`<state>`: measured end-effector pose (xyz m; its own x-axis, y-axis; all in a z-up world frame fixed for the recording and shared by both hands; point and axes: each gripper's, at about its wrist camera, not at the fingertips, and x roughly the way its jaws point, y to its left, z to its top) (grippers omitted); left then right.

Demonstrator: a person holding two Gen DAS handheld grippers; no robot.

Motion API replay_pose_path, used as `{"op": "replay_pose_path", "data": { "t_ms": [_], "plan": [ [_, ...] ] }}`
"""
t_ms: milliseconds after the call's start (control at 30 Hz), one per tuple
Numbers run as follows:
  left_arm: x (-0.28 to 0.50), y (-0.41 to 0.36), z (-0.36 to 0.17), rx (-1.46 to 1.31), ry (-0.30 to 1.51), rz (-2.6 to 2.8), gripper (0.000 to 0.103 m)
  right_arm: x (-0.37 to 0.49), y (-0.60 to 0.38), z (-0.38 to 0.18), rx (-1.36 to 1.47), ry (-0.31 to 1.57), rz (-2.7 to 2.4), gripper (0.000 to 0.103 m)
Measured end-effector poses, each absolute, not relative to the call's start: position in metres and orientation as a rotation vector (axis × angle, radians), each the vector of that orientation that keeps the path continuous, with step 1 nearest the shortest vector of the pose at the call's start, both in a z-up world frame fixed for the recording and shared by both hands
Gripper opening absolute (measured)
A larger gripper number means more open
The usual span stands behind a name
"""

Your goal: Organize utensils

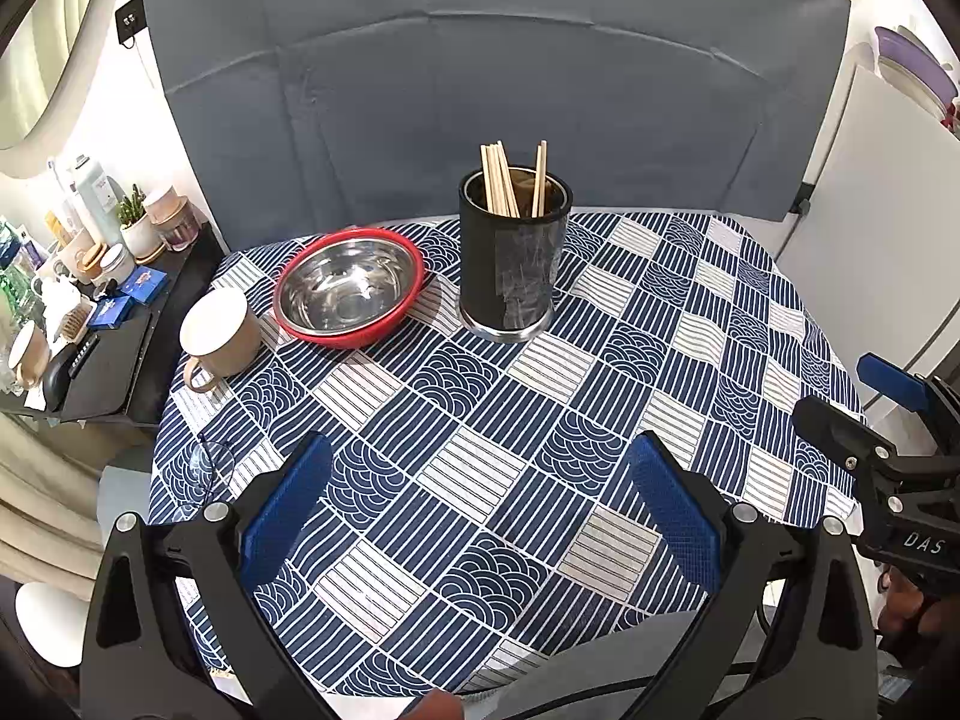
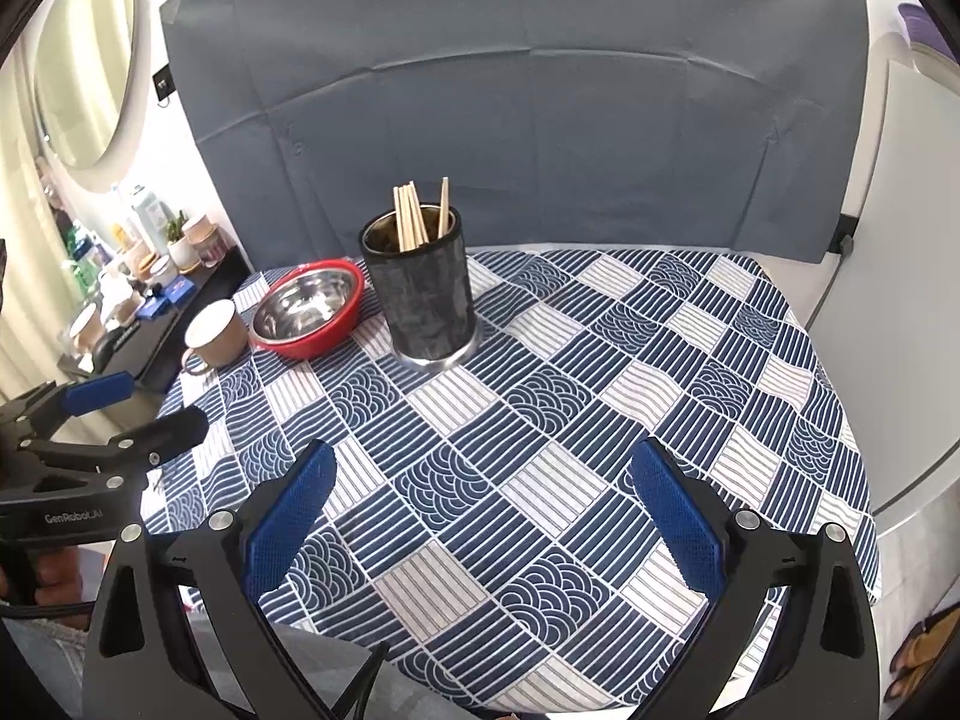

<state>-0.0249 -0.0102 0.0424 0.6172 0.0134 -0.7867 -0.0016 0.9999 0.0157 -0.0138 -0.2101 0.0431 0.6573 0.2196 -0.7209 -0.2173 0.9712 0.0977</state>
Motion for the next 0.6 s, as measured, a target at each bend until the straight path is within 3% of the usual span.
{"op": "replay_pose_path", "data": {
  "t_ms": [600],
  "plan": [
    [-0.0235,-0.0133,0.0403,0.034,0.916,0.007,0.097,-0.0132,-0.2124,0.0411,0.018,0.828,0.247,0.095]
  ]
}}
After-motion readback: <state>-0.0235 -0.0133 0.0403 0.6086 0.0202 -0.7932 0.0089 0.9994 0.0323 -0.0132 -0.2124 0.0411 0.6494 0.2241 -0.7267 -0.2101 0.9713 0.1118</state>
